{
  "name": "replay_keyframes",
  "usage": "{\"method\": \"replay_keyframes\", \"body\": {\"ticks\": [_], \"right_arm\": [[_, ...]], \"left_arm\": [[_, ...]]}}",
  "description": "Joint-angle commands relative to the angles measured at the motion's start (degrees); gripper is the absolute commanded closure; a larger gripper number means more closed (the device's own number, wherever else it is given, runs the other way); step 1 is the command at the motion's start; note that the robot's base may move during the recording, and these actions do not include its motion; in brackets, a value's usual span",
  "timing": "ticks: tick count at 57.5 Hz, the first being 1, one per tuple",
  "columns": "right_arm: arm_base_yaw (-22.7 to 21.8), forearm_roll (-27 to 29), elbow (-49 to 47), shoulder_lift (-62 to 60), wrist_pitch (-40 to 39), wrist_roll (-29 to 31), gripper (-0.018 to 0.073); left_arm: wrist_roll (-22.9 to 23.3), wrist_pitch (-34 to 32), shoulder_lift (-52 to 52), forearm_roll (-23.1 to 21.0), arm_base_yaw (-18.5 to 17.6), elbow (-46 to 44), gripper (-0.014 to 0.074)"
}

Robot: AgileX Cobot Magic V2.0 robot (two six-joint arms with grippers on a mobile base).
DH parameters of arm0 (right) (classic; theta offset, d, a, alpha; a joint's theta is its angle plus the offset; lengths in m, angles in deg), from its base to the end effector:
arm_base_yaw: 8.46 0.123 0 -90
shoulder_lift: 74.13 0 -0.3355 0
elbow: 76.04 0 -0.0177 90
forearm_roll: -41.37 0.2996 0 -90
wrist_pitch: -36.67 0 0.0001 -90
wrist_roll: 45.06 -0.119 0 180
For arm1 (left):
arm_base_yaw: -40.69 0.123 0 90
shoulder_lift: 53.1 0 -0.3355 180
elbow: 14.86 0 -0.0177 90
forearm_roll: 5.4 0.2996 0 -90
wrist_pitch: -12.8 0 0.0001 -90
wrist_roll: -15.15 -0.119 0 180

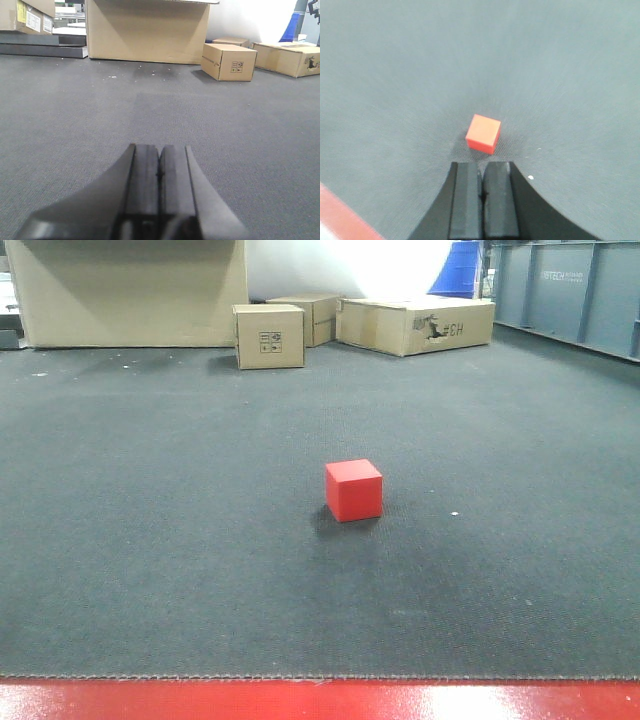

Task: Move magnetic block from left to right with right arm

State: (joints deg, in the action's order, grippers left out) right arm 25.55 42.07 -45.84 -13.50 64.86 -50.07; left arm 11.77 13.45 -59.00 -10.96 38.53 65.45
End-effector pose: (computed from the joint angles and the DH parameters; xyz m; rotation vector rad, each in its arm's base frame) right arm 0.1980 0.1344 0.3709 -0.5197 2.0404 0.4261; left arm 0.0828 -0.0033 0.2014 0.0006 1.5162 -0.0615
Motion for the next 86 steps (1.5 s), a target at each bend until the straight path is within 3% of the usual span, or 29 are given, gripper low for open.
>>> {"method": "replay_keyframes", "body": {"ticks": [1, 25, 61, 66, 75, 86], "right_arm": [[-0.02, 0.06, 5.16, -10.45, -9.83, 0.43, 0.0490], [-0.13, -1.64, 27.11, -56.47, -22.12, 0.48, 0.0490], [-0.05, -2.10, 28.83, -50.88, -23.80, 0.48, 0.0490], [-0.42, -4.11, 28.83, -50.88, -22.92, 0.48, 0.0490], [-8.17, -4.91, 29.34, -50.88, -19.42, 0.48, 0.0490], [-23.93, -4.85, 33.38, -50.88, -19.60, 0.48, 0.0490]], "left_arm": [[0.40, -5.23, 0.54, -0.26, 0.06, 0.37, 0.0722], [0.40, -5.23, 0.54, -0.26, 0.06, 0.37, 0.0722], [0.40, -5.23, 0.41, -0.26, 0.06, 0.37, 0.0722], [0.40, -5.23, 0.41, -0.26, 0.06, 0.37, 0.0722], [0.40, -5.23, 0.41, -0.26, 0.06, 0.37, 0.0722], [0.40, -5.23, 0.41, -0.26, 0.06, 0.37, 0.0722]]}}
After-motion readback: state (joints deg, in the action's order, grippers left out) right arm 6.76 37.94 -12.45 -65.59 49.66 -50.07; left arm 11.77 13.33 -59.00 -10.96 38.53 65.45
